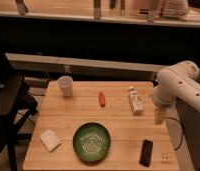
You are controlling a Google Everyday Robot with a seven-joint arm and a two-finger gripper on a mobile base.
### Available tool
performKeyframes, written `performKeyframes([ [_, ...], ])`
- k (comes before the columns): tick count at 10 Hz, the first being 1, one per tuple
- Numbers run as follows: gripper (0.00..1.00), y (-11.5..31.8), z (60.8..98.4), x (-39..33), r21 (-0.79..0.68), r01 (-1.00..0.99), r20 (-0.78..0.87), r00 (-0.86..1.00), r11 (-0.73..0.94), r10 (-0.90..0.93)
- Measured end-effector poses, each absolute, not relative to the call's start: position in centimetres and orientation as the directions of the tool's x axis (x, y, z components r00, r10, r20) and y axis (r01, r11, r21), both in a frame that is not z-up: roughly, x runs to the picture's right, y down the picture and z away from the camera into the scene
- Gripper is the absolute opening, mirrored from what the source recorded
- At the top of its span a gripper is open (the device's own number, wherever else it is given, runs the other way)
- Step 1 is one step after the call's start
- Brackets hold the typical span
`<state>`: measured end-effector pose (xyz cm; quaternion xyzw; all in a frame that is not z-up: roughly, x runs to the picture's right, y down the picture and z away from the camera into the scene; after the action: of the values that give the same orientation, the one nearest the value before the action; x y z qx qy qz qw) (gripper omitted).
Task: Place the eraser on the white sponge
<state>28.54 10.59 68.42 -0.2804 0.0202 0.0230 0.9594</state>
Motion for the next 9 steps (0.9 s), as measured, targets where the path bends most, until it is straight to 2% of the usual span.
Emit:
performKeyframes([
  [5, 0.80, 10.9, 68.5, 28.5, -0.537, -0.053, -0.048, 0.998, 0.842, 0.032],
  [9, 0.80, 15.4, 69.6, 28.8, -0.538, -0.029, -0.027, 0.999, 0.842, 0.017],
])
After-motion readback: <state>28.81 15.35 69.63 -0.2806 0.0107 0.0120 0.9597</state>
